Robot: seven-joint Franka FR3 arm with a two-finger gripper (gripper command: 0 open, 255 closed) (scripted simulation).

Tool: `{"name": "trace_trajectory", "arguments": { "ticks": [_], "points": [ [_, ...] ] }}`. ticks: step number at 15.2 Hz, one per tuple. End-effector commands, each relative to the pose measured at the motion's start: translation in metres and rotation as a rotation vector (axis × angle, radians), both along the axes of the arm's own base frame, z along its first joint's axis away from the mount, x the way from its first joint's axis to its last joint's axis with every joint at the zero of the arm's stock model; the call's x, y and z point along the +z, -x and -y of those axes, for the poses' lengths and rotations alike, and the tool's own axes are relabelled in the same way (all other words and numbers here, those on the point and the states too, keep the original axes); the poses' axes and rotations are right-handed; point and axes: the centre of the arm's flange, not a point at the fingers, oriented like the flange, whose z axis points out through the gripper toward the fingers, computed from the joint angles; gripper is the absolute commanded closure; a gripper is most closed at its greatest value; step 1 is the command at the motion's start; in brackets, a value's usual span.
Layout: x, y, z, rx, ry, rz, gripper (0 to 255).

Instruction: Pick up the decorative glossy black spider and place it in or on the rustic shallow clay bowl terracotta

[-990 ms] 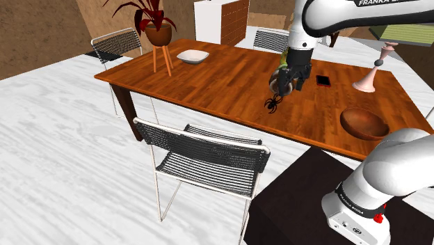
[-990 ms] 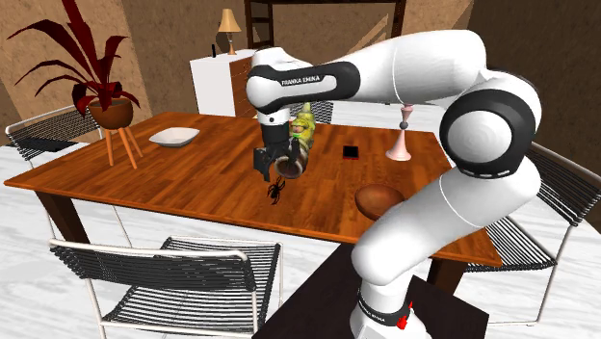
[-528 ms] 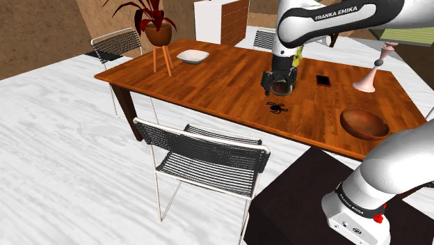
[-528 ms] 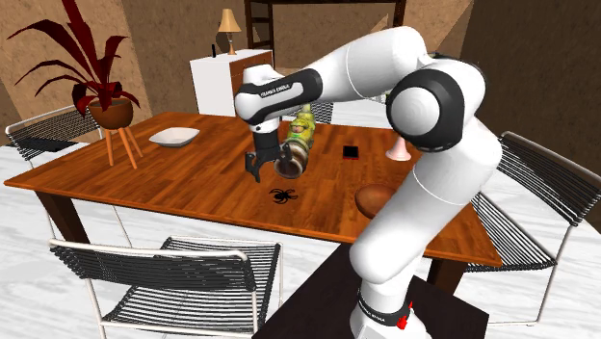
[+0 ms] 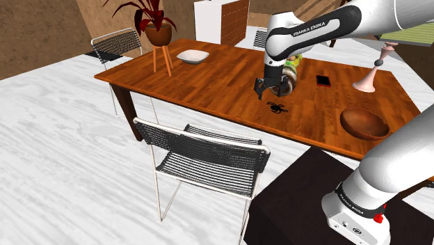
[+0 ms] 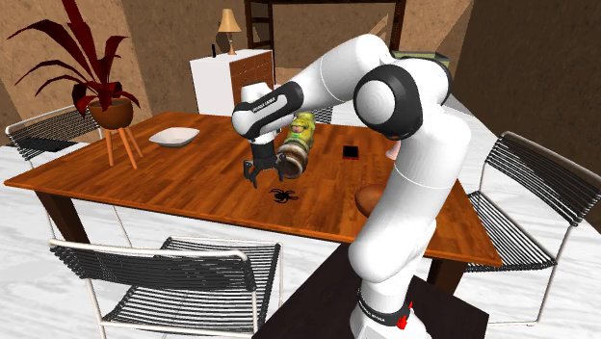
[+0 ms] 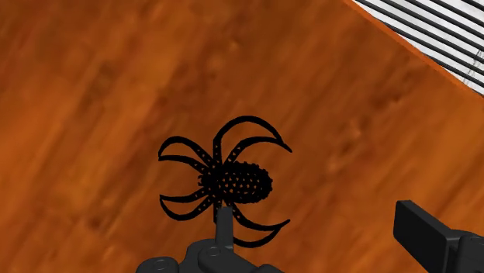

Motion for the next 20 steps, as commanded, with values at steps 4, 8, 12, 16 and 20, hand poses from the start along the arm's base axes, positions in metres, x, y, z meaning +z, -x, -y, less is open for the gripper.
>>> {"name": "trace_trajectory", "arguments": {
  "ticks": [4,8,12,16,20],
  "points": [
    [-0.024,0.002,0.000,-0.002,0.001,0.001,0],
    [-0.024,0.002,0.000,-0.002,0.001,0.001,0],
    [-0.024,0.002,0.000,-0.002,0.001,0.001,0],
    [-0.024,0.002,0.000,-0.002,0.001,0.001,255],
    [-0.024,0.002,0.000,-0.002,0.001,0.001,255]
  ]
}}
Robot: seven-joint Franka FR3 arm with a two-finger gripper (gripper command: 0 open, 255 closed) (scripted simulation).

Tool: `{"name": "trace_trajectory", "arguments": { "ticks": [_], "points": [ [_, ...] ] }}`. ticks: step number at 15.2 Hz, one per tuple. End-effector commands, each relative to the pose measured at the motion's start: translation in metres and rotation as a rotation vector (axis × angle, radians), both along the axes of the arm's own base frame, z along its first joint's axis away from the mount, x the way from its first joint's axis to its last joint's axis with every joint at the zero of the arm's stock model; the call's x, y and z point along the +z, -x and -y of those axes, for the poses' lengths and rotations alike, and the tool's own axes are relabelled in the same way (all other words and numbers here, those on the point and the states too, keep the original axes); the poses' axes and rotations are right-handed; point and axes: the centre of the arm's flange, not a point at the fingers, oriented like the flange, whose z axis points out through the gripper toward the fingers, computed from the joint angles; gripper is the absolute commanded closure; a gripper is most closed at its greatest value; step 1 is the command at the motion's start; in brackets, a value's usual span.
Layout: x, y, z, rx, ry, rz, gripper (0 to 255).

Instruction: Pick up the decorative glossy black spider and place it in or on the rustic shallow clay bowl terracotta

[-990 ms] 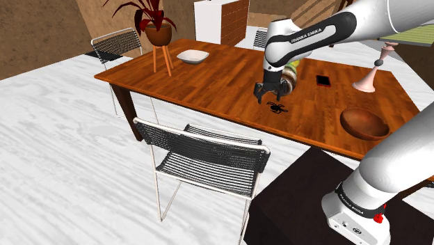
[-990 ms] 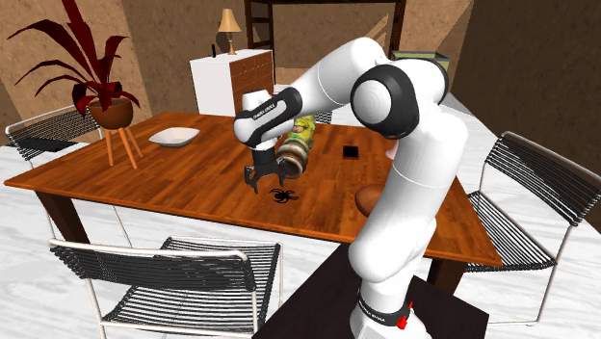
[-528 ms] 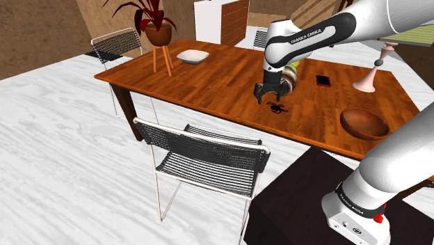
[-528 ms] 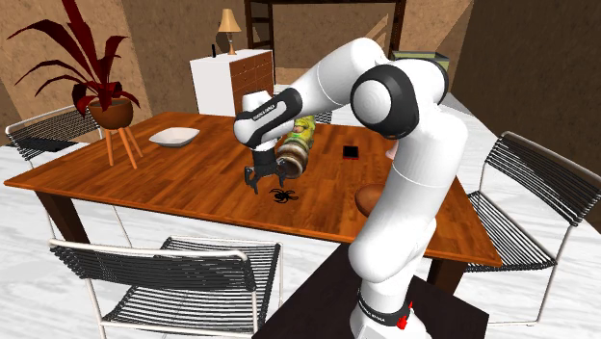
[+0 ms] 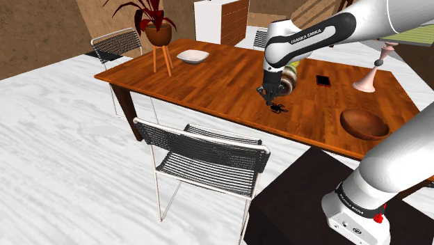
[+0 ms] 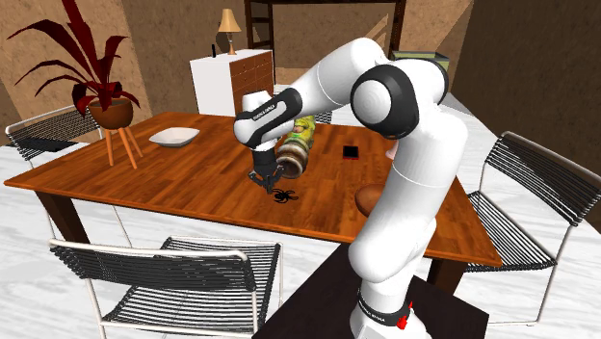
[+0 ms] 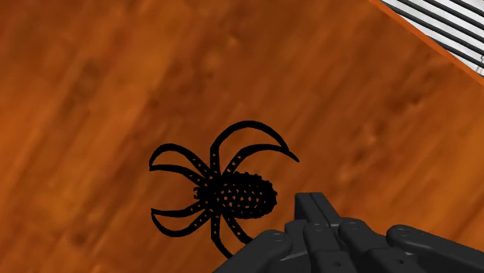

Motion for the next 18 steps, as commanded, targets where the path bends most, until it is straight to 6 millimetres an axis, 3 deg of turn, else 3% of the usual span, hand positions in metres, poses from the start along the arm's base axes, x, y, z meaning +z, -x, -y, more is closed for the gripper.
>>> {"name": "trace_trajectory", "arguments": {
  "ticks": [1,2,3,7,14,18],
  "points": [
    [0.000,0.000,0.000,0.000,0.000,0.000,255],
    [0.000,0.000,0.000,0.000,0.000,0.000,255],
    [0.000,0.000,0.000,0.000,0.000,0.000,0],
    [0.006,0.075,0.041,-0.303,-0.157,0.154,0],
    [-0.030,0.072,0.036,-0.303,-0.157,0.154,0],
    [-0.033,0.072,0.036,-0.303,-0.157,0.154,0]
  ]
}}
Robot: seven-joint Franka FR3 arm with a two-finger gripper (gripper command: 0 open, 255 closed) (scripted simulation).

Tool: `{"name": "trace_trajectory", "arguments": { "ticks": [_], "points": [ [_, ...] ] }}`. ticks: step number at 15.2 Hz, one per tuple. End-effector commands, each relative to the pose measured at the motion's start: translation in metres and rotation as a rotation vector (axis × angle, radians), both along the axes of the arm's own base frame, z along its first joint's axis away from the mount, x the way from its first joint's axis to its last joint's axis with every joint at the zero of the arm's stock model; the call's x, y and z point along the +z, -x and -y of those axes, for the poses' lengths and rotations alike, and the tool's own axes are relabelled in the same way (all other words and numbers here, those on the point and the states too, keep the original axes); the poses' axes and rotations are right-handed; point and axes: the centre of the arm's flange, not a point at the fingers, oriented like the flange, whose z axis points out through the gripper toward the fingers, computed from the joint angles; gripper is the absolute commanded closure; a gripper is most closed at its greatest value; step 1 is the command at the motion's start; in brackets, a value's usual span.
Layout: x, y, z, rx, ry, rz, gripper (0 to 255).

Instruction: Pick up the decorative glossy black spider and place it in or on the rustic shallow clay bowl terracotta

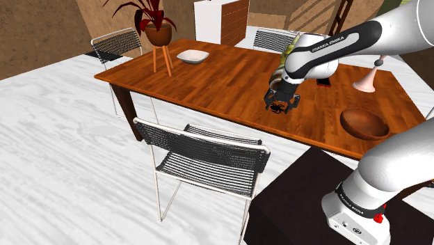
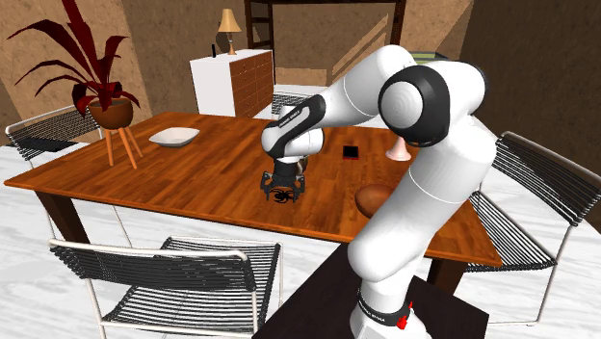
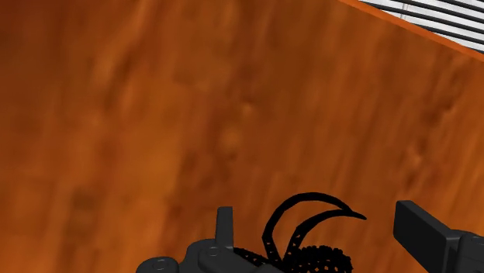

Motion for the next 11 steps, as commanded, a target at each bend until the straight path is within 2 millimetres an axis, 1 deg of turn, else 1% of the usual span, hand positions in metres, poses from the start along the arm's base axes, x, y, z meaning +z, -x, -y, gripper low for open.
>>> {"name": "trace_trajectory", "arguments": {
  "ticks": [1,5,6,11],
  "points": [
    [-0.0005,0.0000,-0.0001,0.000,0.000,0.000,0],
    [-0.0004,0.0000,-0.0001,0.000,0.000,0.000,0],
    [-0.0004,0.0000,-0.0001,0.000,0.000,0.000,255],
    [-0.0005,-0.0001,-0.0001,0.000,0.000,0.000,255]
  ]
}}
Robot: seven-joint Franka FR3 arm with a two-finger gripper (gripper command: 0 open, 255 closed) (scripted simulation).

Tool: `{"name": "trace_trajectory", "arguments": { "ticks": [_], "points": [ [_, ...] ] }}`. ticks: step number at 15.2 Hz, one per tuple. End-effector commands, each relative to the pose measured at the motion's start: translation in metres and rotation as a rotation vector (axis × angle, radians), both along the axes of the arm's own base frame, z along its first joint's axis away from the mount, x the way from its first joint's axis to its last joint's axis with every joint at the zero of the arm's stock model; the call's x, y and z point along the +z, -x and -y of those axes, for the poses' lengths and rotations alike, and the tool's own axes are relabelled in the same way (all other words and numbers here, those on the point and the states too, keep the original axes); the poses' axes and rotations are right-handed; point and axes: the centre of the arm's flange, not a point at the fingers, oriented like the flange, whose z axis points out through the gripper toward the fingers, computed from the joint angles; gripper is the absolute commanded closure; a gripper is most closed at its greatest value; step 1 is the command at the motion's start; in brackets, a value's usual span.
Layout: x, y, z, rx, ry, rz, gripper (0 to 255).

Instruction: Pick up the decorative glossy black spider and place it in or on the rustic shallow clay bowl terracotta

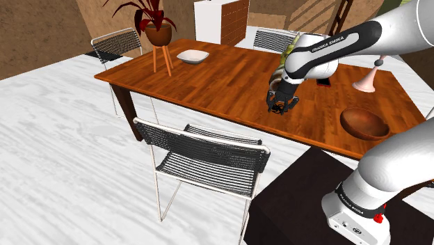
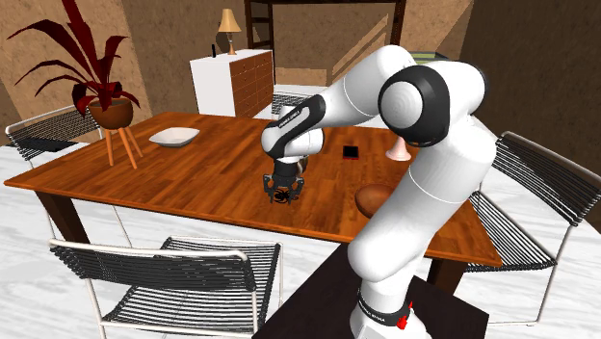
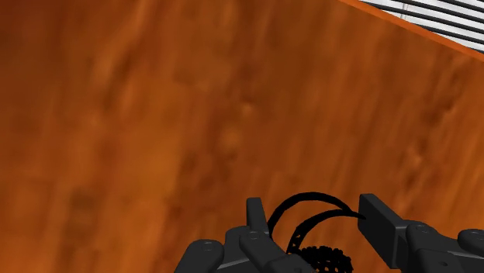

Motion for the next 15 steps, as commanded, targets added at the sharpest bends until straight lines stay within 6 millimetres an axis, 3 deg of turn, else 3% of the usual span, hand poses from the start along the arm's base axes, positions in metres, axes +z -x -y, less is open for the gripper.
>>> {"name": "trace_trajectory", "arguments": {
  "ticks": [1,4,15],
  "points": [
    [0.000,0.000,0.000,0.000,0.000,0.000,255],
    [0.000,0.000,0.000,0.000,0.000,0.000,255],
    [0.058,0.000,0.000,0.000,0.000,0.000,255]
  ]
}}
